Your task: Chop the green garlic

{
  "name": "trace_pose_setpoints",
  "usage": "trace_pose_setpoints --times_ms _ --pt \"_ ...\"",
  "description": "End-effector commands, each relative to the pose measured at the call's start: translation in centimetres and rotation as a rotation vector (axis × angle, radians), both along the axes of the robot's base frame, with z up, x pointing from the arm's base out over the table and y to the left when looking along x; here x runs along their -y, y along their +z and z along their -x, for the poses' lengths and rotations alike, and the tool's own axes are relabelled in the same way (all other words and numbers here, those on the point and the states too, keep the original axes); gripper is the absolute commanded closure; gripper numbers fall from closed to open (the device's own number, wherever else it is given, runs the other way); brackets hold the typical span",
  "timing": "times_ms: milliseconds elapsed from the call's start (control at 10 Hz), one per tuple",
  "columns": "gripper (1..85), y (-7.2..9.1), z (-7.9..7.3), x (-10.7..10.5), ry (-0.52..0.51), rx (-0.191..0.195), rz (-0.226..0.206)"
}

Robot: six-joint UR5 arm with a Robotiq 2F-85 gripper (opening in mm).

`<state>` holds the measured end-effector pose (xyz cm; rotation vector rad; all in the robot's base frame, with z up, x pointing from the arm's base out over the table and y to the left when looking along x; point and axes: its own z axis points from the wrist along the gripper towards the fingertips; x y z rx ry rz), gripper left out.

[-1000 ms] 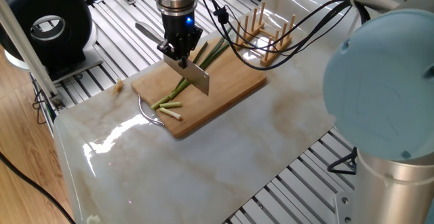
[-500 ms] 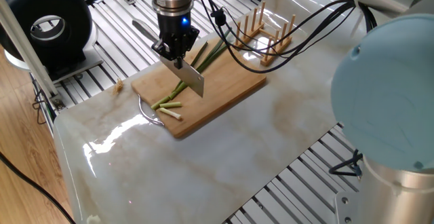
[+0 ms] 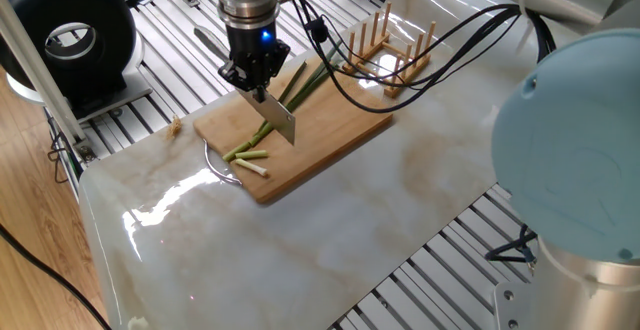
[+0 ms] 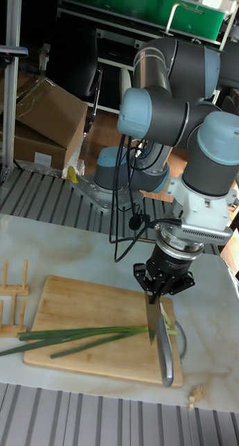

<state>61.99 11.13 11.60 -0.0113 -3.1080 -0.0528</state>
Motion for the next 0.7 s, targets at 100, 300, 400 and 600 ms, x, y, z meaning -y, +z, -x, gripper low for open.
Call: trace_pose_setpoints --times_ms 100,300,400,600 --pt "84.3 0.1 -0.1 -0.4 0.053 0.005 -0.015" --pt "84.3 0.0 -0.7 -0.4 0.04 0.008 -0.008" --pt "84.3 0.0 -2.7 -2.1 0.022 0.012 -0.038" --pt "84.3 0.2 -5.7 -4.0 0.0 0.034 -0.056"
